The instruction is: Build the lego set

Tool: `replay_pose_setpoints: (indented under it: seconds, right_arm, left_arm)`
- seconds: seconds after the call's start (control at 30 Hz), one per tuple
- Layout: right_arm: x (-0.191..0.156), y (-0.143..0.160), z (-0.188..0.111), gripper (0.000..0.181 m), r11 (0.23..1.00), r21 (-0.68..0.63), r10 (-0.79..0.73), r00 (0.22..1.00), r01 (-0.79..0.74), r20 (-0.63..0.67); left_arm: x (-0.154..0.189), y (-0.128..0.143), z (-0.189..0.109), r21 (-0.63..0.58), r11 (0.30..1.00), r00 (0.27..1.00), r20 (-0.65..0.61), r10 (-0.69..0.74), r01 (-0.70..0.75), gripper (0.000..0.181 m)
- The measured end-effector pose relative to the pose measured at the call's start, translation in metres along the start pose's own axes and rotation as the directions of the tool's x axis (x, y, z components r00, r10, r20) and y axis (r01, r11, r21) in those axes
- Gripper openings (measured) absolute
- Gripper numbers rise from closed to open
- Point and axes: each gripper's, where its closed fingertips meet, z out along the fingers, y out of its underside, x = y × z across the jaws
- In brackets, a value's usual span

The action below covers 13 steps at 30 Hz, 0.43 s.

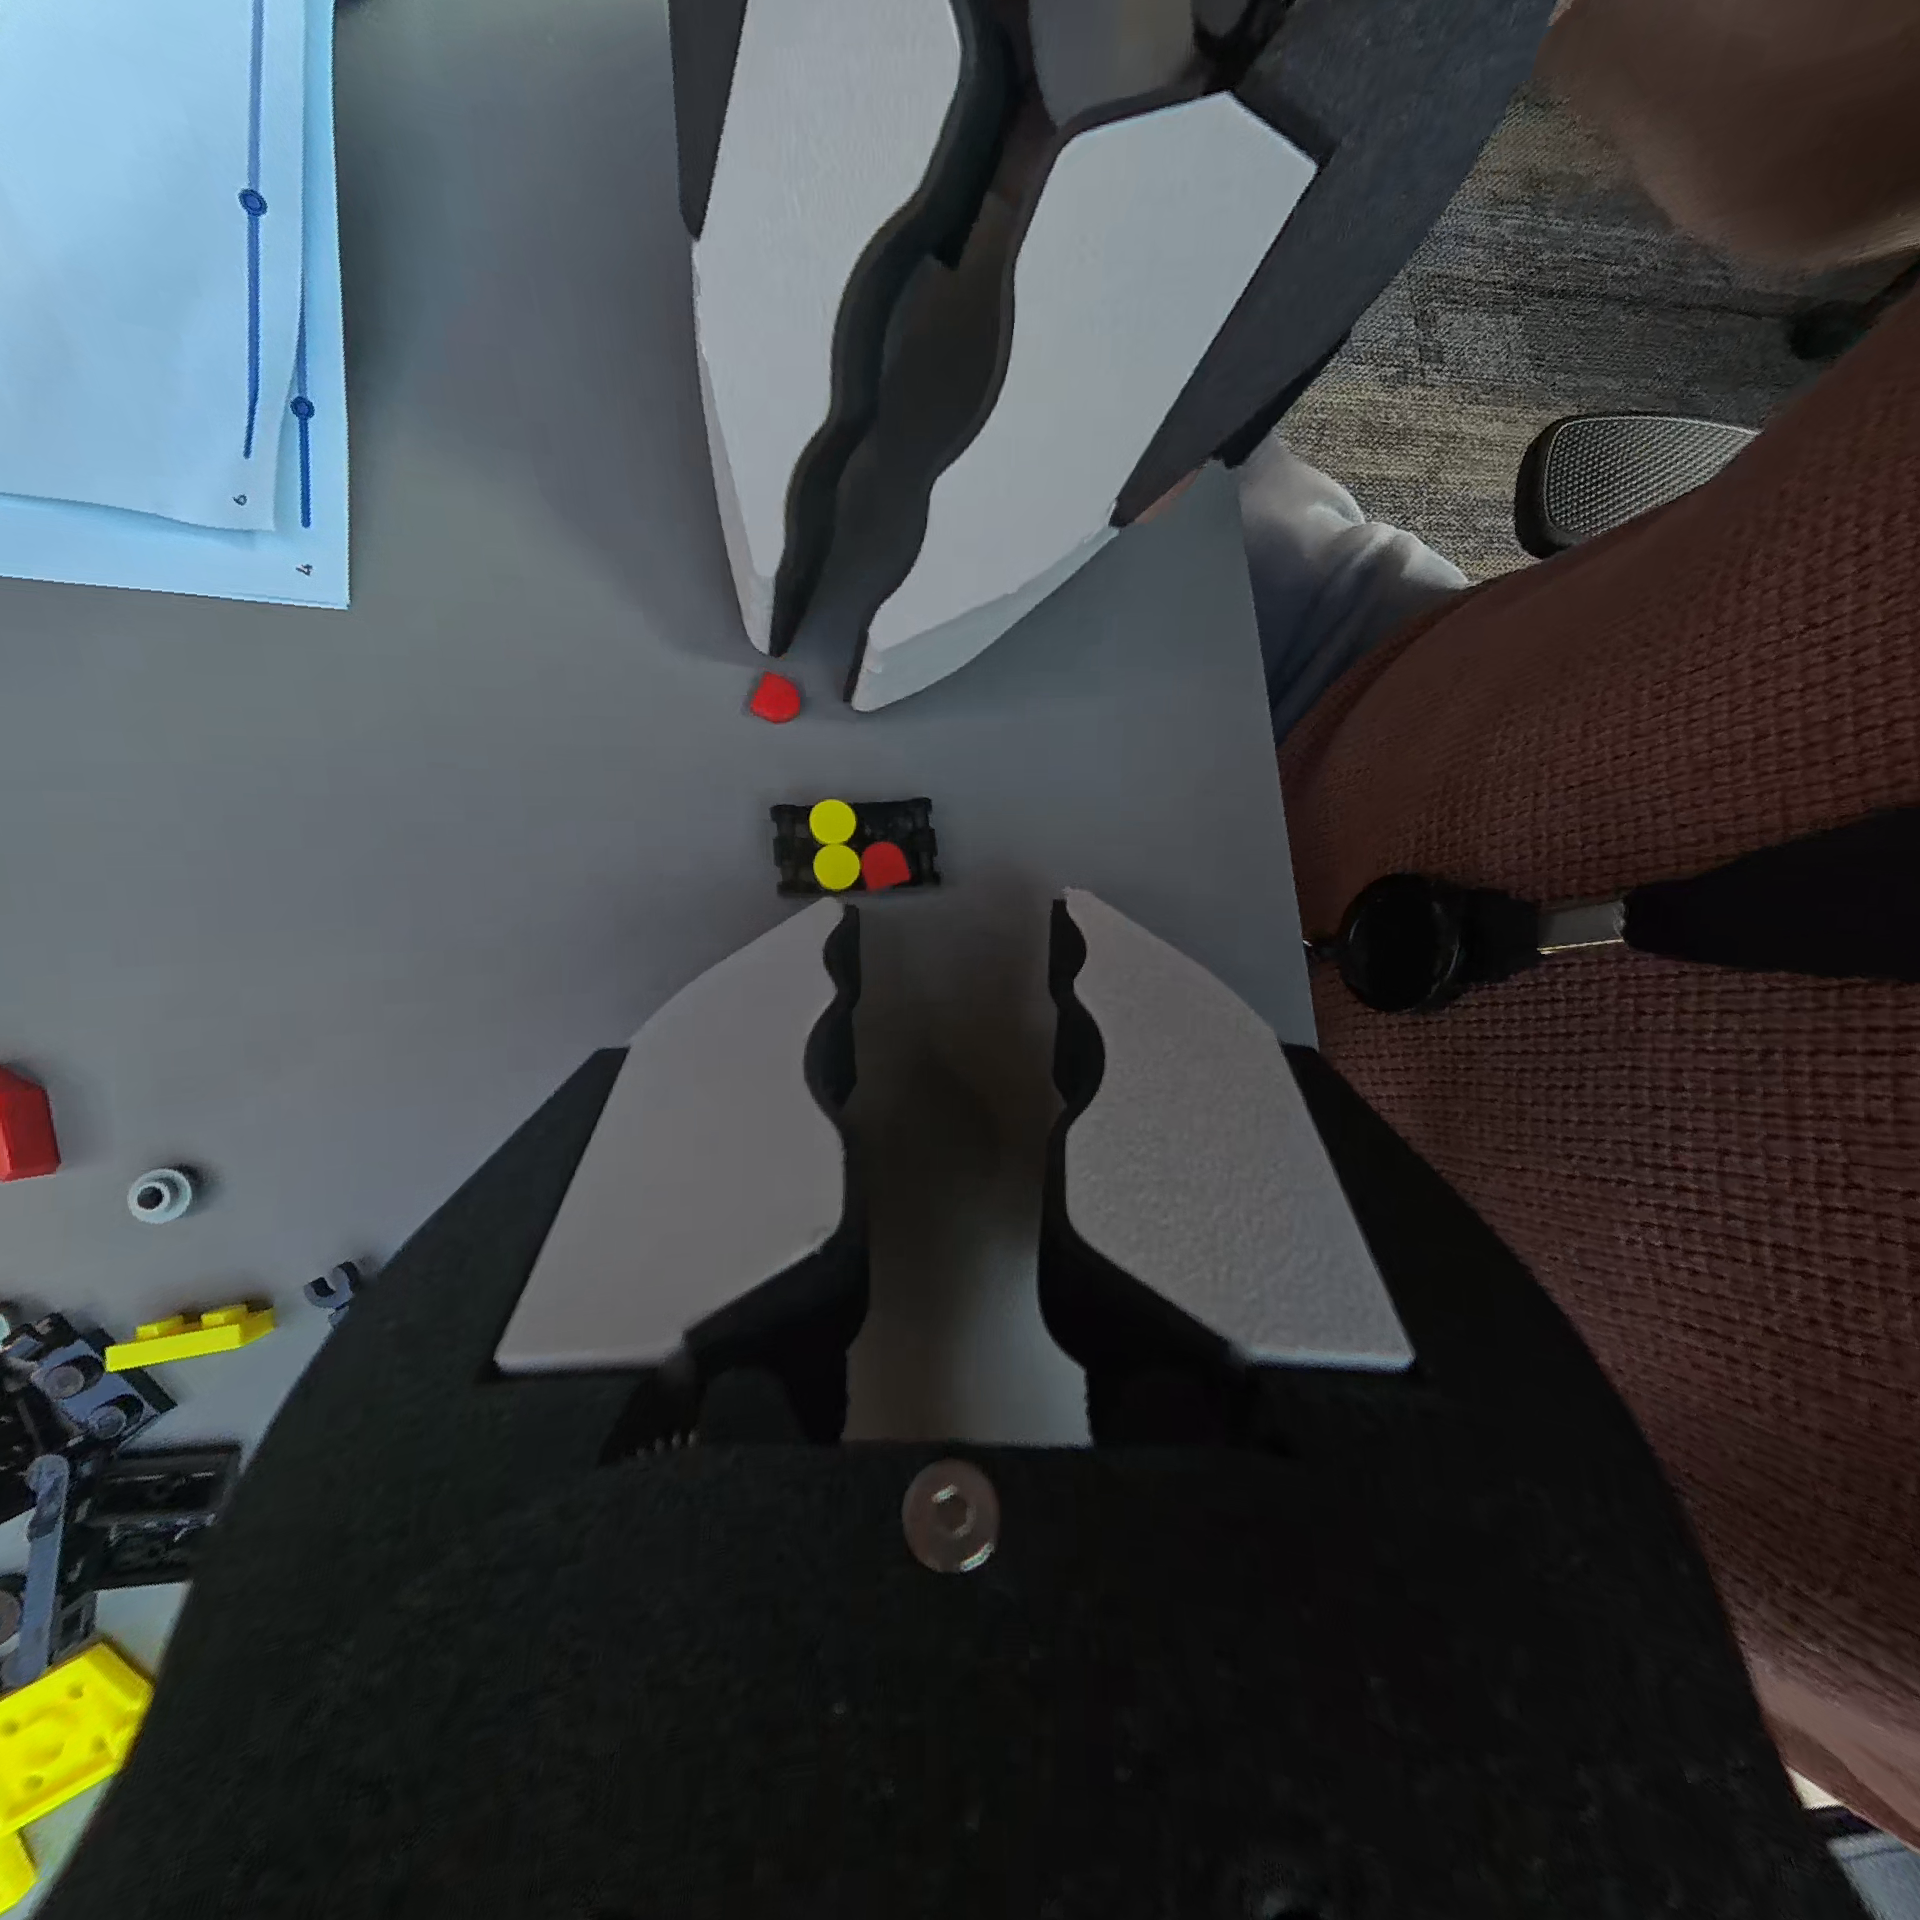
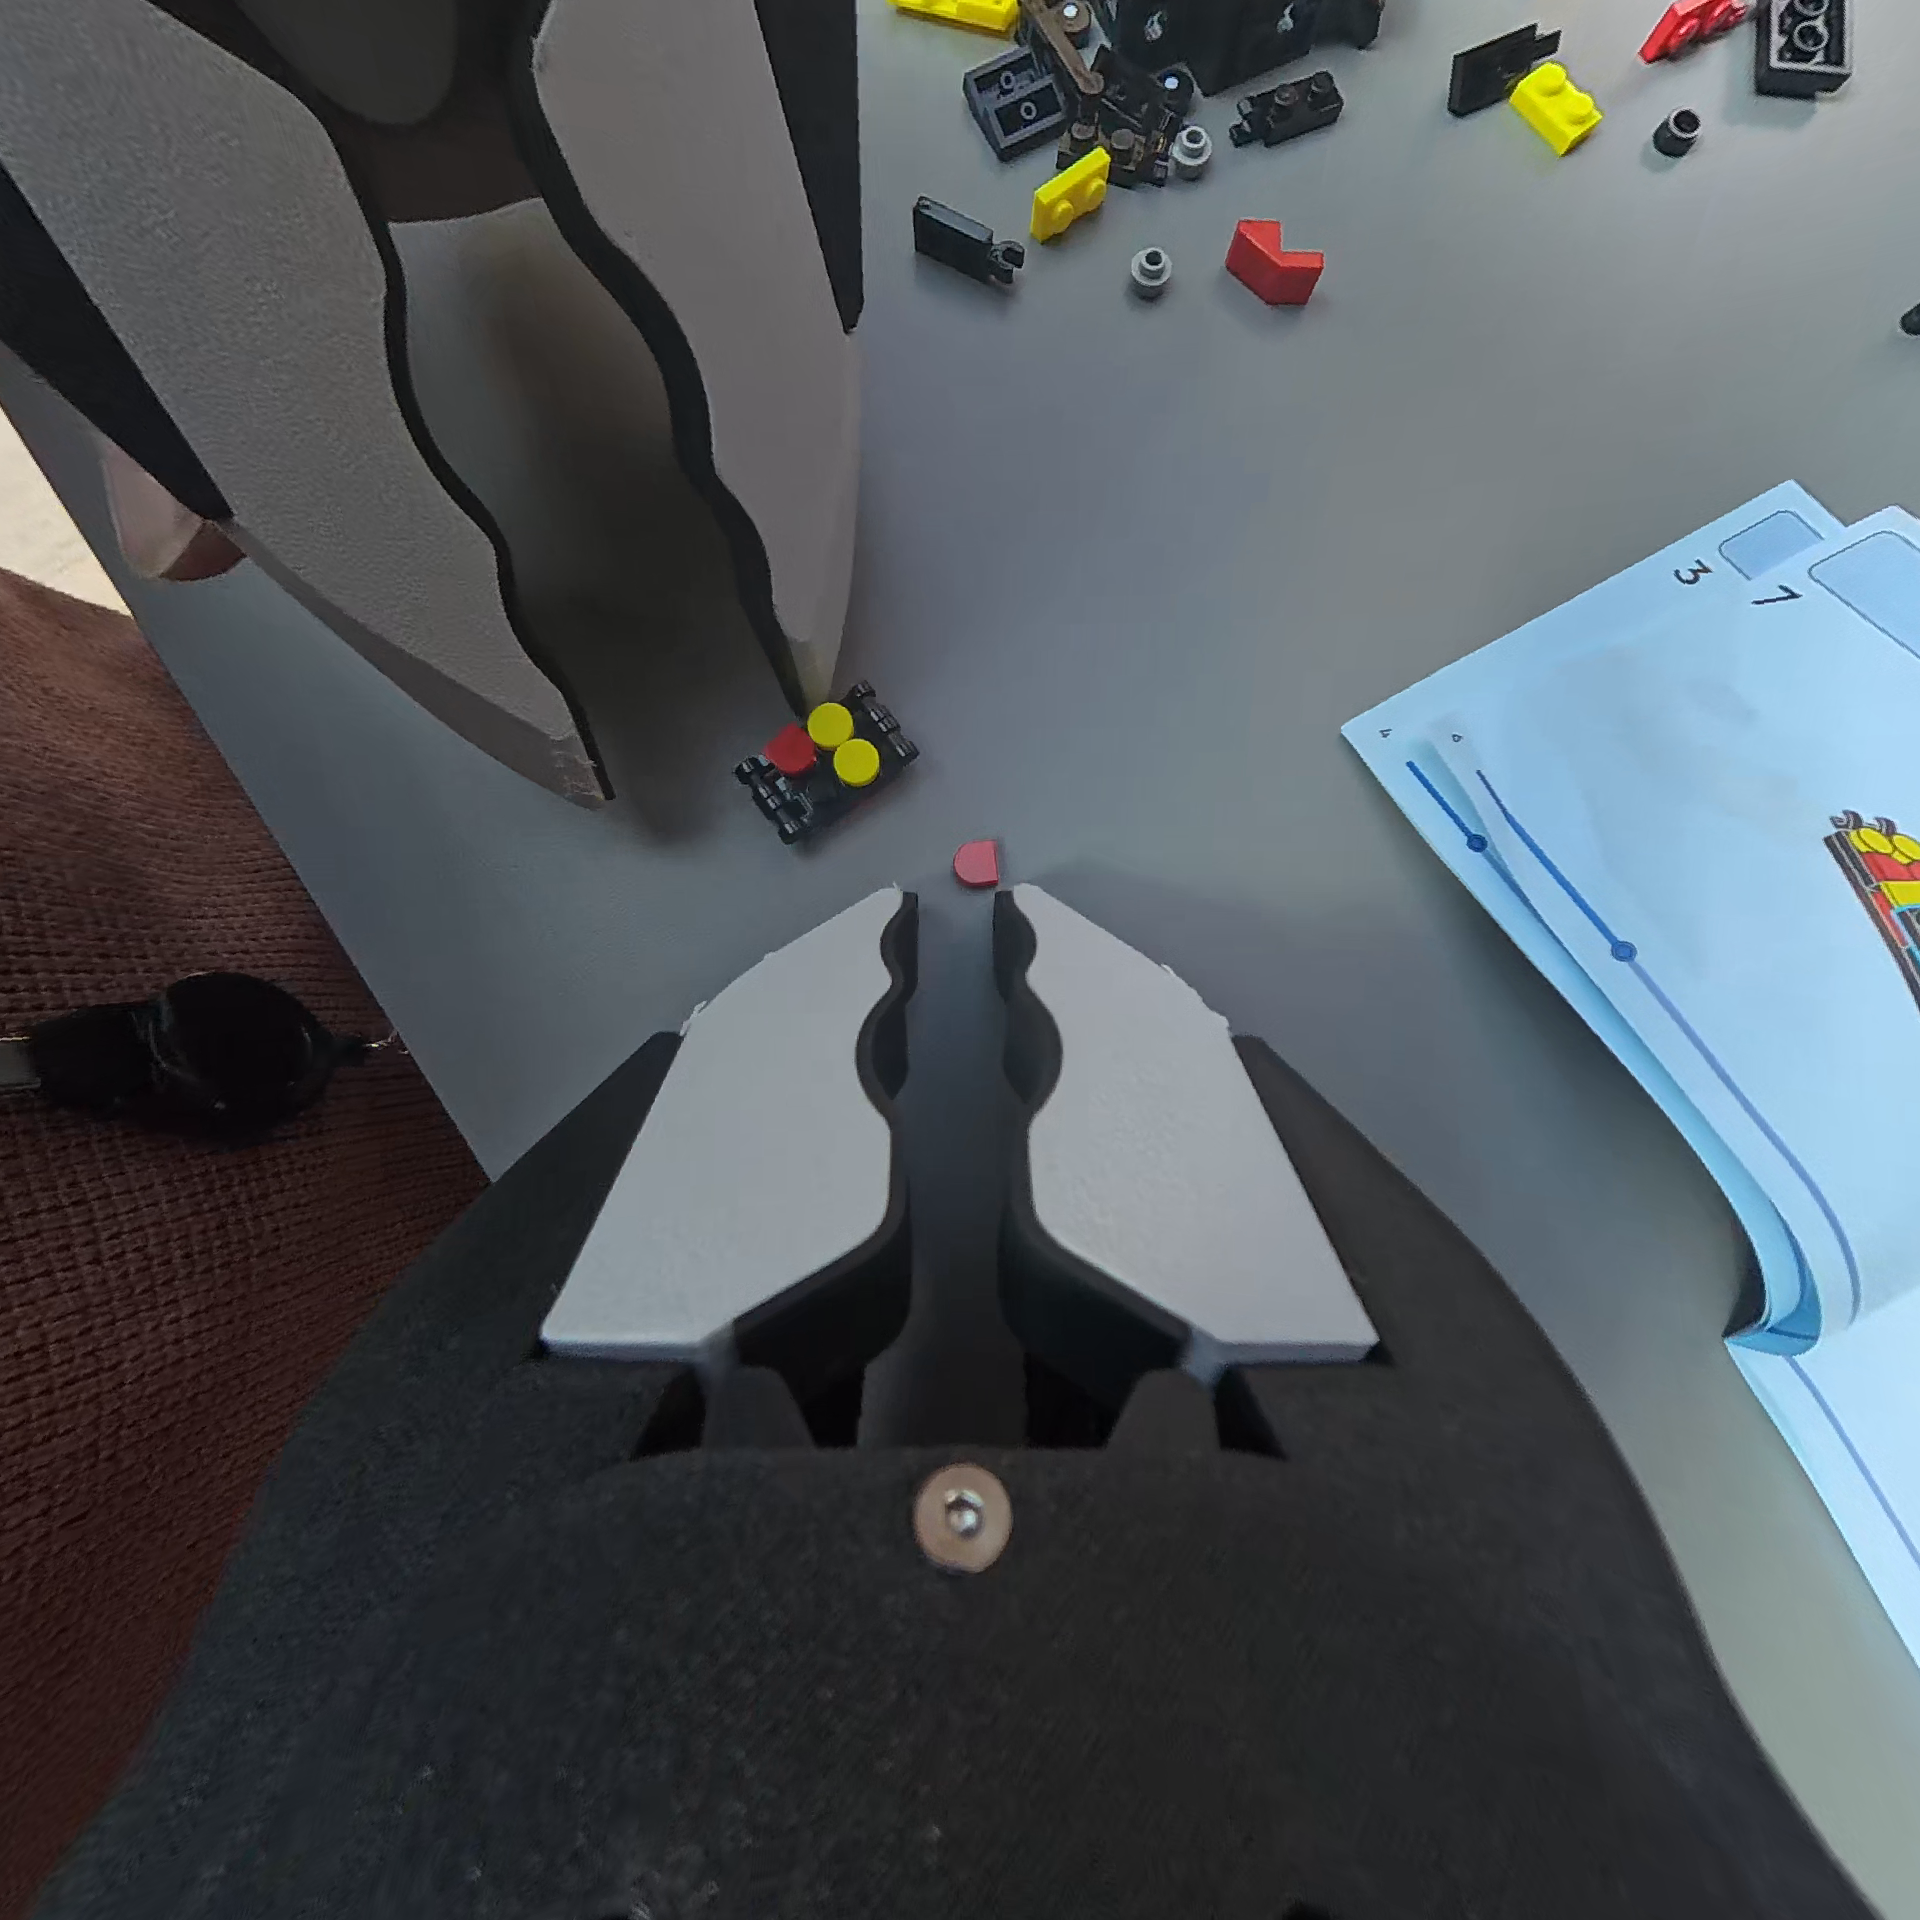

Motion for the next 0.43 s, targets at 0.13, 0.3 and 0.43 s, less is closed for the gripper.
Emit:
replay_pose_setpoints:
  seconds: [0.13,0.3,0.43]
  right_arm:
    - [0.002,-0.002,0.002,0.014,1.000,0.015,0.016,1.000,-0.017,0.008]
    - [-0.009,-0.002,0.002,0.012,1.000,0.000,-0.005,0.999,0.005,0.050]
    - [-0.008,-0.002,-0.001,0.013,1.000,0.005,-0.010,0.999,0.010,0.042]
  left_arm:
    - [0.000,0.001,-0.003,0.008,1.000,1.000,0.005,-0.005,0.005,0.035]
    - [0.000,0.004,-0.005,0.013,1.000,1.000,0.009,-0.018,0.018,0.035]
    - [0.000,0.004,-0.007,0.021,1.000,1.000,0.013,-0.019,0.018,0.035]
